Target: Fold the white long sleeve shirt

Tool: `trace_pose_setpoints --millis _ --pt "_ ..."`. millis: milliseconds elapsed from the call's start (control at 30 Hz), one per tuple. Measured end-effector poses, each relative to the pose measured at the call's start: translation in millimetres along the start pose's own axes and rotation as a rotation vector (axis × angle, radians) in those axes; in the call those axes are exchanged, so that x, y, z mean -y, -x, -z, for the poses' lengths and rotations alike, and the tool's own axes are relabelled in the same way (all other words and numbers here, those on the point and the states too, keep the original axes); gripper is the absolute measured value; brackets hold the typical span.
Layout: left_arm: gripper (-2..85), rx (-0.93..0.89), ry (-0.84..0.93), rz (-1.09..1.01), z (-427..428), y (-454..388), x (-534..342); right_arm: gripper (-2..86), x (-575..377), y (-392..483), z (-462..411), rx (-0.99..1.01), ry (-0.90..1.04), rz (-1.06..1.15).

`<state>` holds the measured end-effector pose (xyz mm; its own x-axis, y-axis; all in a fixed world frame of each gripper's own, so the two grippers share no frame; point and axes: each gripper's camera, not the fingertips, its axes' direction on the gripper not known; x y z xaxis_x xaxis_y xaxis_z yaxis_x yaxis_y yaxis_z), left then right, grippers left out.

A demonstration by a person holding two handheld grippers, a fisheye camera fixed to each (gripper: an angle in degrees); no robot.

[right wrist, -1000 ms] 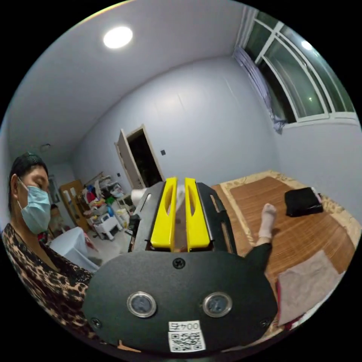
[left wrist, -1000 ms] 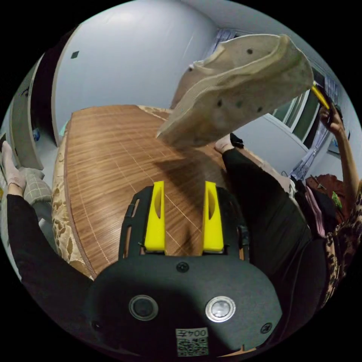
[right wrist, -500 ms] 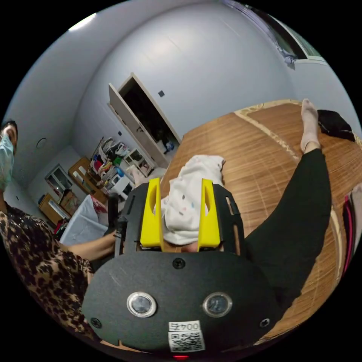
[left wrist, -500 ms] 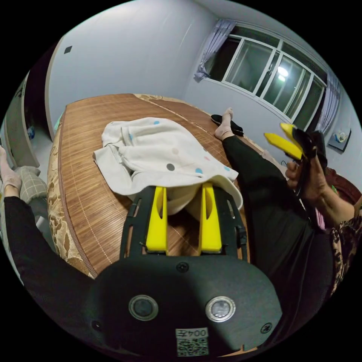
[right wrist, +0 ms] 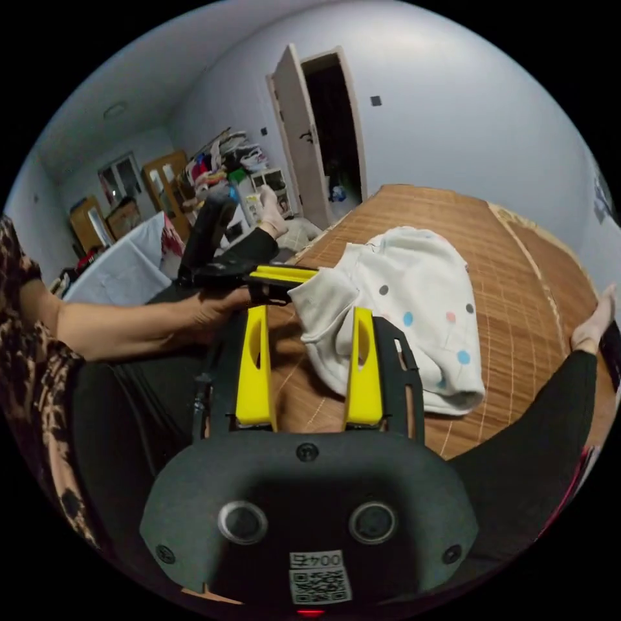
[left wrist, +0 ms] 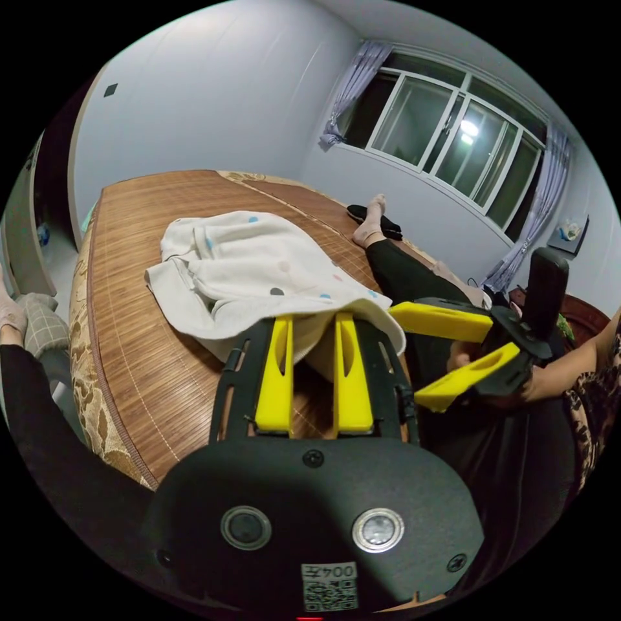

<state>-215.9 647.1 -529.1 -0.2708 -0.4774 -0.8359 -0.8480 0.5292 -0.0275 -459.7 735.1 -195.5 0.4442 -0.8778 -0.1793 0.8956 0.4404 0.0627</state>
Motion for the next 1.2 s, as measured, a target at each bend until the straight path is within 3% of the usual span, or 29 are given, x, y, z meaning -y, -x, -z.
trace_pose_setpoints --millis 133,233,400,500,667,933,1000,1200 --pt "9.7 0.0 -0.002 -0.004 0 1 4 9.9 0 -5 -21 -0.091 0.064 0.036" --pt "10.1 -0.002 -0.004 -0.003 1 2 7 4.2 -1 -29 -20 -0.133 0.087 -0.054" --pt "10.5 -0.018 -0.03 -0.022 9 0 14 1.1 -2 -112 53 0.009 -0.143 -0.389" --pt "10.2 0.01 -0.044 -0.006 14 2 18 0.5 -26 -163 116 0.079 -0.36 -0.565" --pt "10.0 0.03 -0.019 0.094 9 17 23 0.2 -96 -219 183 0.025 -0.538 -0.736" --pt "10.7 0.072 0.153 -0.01 -28 0 38 0.3 -196 -272 184 0.022 -0.545 -0.952" --pt "10.7 0.121 0.199 -0.076 -36 -11 42 0.5 -217 -288 182 0.101 -0.599 -1.016" --pt "9.3 0.19 0.234 -0.109 -41 -14 50 0.6 -233 -317 194 0.135 -0.608 -1.034"
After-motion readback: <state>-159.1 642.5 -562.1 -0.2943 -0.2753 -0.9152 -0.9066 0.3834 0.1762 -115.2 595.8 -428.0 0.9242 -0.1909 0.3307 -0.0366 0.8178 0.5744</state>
